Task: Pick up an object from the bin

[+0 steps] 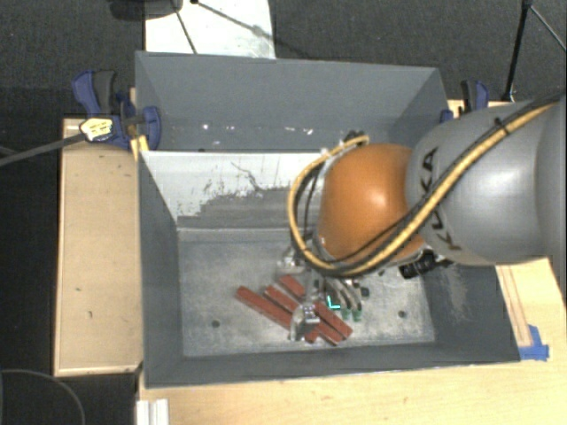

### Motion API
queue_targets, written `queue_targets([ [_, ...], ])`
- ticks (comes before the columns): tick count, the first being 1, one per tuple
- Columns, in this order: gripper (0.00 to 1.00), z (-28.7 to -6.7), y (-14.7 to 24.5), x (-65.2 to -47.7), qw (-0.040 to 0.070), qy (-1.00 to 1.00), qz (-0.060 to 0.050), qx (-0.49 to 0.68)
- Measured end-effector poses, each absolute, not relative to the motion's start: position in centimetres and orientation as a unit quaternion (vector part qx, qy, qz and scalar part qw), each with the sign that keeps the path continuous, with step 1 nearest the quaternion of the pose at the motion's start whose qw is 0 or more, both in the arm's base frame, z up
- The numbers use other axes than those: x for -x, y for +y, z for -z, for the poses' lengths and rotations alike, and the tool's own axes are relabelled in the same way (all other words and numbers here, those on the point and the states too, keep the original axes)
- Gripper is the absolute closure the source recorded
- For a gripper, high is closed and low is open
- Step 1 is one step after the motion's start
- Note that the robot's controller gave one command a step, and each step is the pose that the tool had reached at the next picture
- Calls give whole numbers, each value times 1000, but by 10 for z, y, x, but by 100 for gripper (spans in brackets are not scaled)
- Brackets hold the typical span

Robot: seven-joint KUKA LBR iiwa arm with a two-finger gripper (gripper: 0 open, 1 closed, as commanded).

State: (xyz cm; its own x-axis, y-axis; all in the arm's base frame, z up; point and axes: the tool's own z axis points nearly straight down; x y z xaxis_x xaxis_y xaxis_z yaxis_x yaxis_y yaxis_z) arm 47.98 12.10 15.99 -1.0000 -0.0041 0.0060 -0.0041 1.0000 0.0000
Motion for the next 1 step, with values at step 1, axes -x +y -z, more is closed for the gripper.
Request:
queue_targets([
  [1, 0, -163, 121, -482, -1, -1000, 1, 0],
])
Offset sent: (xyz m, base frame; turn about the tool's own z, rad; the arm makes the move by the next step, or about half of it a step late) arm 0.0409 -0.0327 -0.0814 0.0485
